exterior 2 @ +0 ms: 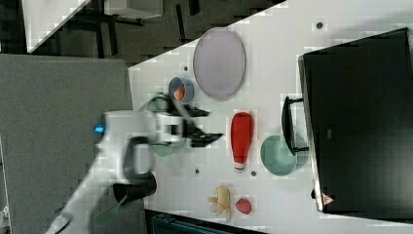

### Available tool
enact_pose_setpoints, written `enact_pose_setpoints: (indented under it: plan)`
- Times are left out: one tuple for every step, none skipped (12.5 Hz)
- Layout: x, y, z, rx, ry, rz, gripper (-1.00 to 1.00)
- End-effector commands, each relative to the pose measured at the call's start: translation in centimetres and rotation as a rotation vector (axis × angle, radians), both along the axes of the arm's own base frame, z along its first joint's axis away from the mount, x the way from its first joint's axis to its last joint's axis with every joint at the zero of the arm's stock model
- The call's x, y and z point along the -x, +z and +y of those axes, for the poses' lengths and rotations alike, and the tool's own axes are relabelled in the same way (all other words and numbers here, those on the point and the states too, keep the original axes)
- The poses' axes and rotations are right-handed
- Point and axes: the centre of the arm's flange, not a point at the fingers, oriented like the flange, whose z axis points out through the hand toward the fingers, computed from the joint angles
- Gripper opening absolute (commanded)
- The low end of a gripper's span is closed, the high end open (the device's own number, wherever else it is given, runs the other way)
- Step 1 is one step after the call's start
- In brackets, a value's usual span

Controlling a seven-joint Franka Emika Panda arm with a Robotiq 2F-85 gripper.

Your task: Pick Ketchup from oven and place it on table.

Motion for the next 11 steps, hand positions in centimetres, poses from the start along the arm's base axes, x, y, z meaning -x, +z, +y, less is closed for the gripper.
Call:
enact_pose_setpoints:
  plan:
    - [-1.7, 15.1, -0.8, -0.018, -0.037, -0.141, 1.0]
    - [-1.3, 19.3, -0.8, -0.023, -0.032, -0.151, 1.0]
    - [-0.6, 22.7, -0.9, -0.027, -0.03, -0.145, 1.0]
    - [0.1, 25.5, -1.0, -0.03, -0.028, -0.131, 1.0]
    - [0.9, 27.8, -1.0, -0.031, -0.026, -0.105, 1.0]
    - [1.6, 29.4, -1.1, -0.031, -0.023, -0.069, 1.0]
    - [2.2, 30.6, -1.2, -0.03, -0.022, -0.034, 1.0]
    - [2.7, 31.3, -1.3, -0.03, -0.023, -0.007, 1.0]
    - [2.9, 31.7, -1.5, -0.03, -0.025, -0.001, 1.0]
    - [2.9, 31.8, -1.5, -0.03, -0.026, -0.003, 1.0]
    - [2.9, 31.8, -1.6, -0.03, -0.027, -0.006, 1.0]
